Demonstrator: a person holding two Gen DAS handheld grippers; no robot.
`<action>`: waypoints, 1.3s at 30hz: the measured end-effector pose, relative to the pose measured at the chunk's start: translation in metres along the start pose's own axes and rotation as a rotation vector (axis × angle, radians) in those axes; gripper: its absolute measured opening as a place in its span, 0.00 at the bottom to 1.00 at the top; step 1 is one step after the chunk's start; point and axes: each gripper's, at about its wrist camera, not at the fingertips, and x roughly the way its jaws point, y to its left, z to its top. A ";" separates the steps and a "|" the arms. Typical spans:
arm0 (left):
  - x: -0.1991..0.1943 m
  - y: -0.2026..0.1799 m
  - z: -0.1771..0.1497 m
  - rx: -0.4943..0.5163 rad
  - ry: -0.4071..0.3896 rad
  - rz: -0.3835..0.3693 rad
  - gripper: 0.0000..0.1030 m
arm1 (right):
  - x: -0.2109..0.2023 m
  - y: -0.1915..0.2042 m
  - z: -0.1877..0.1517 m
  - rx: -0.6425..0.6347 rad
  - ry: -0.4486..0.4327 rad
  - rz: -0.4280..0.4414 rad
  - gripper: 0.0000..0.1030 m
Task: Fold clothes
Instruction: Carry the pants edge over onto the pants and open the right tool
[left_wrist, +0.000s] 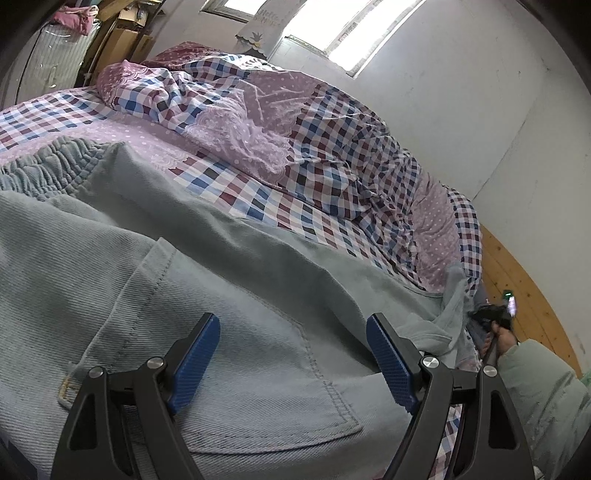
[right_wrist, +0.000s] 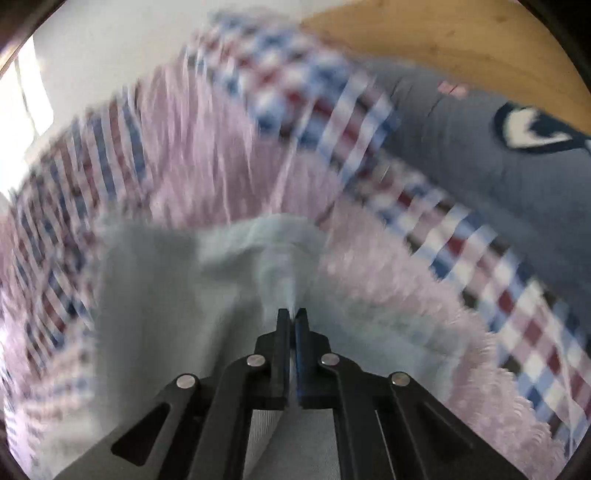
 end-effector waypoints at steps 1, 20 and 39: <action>-0.001 0.000 0.000 -0.005 -0.002 -0.005 0.82 | -0.014 -0.002 0.002 0.016 -0.012 -0.006 0.00; 0.001 -0.007 0.000 -0.004 0.010 -0.023 0.82 | -0.053 0.009 -0.074 -0.145 0.292 0.118 0.36; 0.016 -0.012 0.005 -0.020 0.119 0.006 0.82 | -0.167 0.302 -0.329 -1.432 0.405 0.405 0.27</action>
